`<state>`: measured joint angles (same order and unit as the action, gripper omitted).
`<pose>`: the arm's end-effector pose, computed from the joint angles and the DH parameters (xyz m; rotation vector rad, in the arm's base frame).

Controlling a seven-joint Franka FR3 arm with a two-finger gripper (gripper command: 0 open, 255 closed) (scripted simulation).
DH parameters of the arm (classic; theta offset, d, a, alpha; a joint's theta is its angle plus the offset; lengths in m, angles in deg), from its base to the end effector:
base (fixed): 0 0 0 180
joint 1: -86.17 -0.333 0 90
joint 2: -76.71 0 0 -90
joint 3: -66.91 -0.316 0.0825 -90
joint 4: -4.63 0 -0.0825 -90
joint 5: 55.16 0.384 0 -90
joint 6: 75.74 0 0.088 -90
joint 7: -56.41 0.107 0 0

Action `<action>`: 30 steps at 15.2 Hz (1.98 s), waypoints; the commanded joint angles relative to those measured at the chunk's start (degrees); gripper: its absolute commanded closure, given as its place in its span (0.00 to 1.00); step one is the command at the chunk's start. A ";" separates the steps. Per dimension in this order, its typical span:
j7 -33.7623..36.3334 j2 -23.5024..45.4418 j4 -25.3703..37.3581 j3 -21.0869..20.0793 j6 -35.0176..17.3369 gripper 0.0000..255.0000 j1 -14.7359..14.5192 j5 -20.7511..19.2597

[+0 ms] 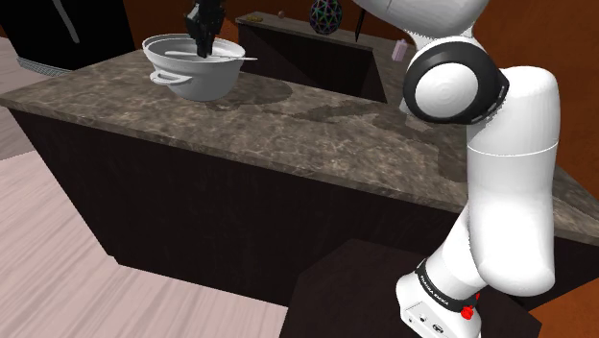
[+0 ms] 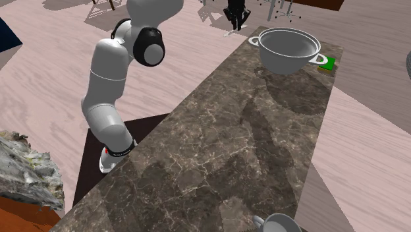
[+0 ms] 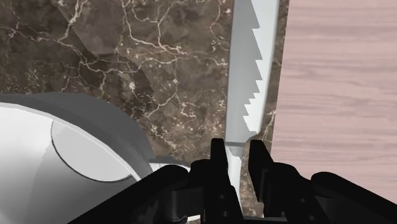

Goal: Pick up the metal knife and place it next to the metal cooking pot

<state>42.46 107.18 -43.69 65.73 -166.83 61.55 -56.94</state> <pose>0.6345 0.2974 0.6334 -2.9396 -1.0515 -0.3380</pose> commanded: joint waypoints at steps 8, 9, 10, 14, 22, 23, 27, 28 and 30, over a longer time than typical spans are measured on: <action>0.30 -4.95 -15.25 -0.04 -10.37 1.00 0.13 0.04; 0.32 -5.28 -16.55 -0.04 -11.34 1.00 0.15 0.04; 0.34 -5.58 -17.80 -0.05 -12.29 1.00 0.16 0.04; 0.41 -6.48 -22.30 -0.04 -15.89 1.00 0.21 0.04; 0.55 -7.23 -29.61 -0.03 -22.45 1.00 0.26 0.00; 0.57 -7.24 -30.40 -0.02 -23.23 1.00 0.27 0.00; 0.64 -7.13 -33.32 -0.01 -26.25 1.00 0.28 -0.04; 0.66 -7.07 -33.99 -0.01 -26.99 1.00 0.29 -0.05; 0.70 -6.90 -35.28 0.00 -28.45 1.00 0.29 -0.07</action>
<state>43.12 100.29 -78.08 65.73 -194.37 61.85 -57.00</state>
